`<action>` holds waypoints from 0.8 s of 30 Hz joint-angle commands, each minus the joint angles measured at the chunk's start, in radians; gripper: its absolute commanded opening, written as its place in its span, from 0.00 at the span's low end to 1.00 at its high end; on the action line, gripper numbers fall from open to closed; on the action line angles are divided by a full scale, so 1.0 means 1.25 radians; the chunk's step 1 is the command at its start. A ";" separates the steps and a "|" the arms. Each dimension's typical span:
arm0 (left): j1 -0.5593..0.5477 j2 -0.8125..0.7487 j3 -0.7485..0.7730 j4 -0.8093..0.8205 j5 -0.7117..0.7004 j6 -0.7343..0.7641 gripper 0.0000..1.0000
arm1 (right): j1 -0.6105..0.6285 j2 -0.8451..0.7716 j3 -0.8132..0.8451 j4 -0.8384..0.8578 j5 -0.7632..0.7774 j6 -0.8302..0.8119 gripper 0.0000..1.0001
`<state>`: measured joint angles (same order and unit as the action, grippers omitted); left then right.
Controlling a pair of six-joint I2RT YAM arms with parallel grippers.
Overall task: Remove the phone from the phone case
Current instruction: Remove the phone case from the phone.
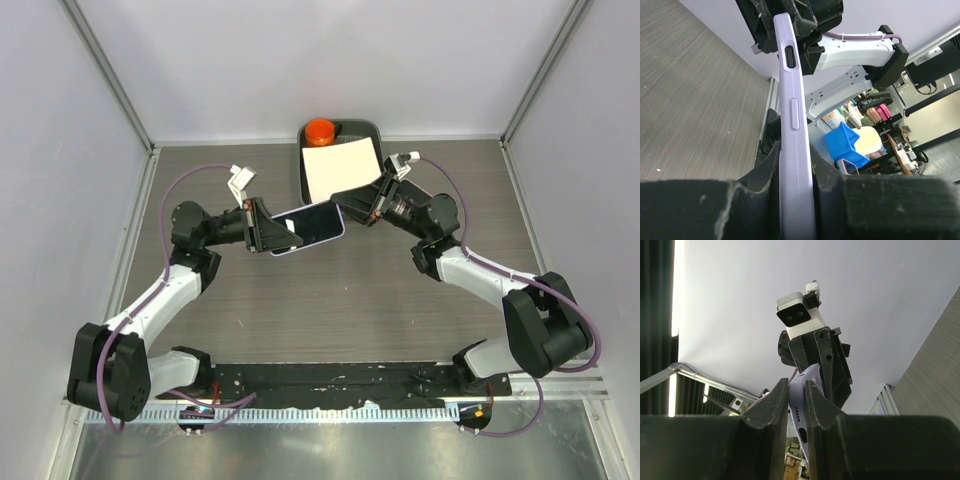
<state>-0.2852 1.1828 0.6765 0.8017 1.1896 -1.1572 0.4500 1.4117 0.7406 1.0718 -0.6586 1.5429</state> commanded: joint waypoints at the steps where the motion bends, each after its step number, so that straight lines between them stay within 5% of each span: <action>1: -0.036 -0.033 0.031 0.202 0.179 -0.012 0.00 | -0.030 0.027 -0.011 -0.092 0.162 0.026 0.22; 14: -0.038 -0.037 0.034 0.240 0.186 -0.031 0.00 | -0.038 0.055 -0.013 -0.115 0.166 0.063 0.22; 24: 0.000 -0.028 0.037 0.234 0.068 -0.031 0.00 | -0.040 0.028 0.063 -0.184 0.091 -0.144 0.21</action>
<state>-0.3168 1.1633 0.6830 1.0069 1.3502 -1.1988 0.3973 1.4910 0.7422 0.8665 -0.5266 1.5177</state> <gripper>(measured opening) 0.196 0.213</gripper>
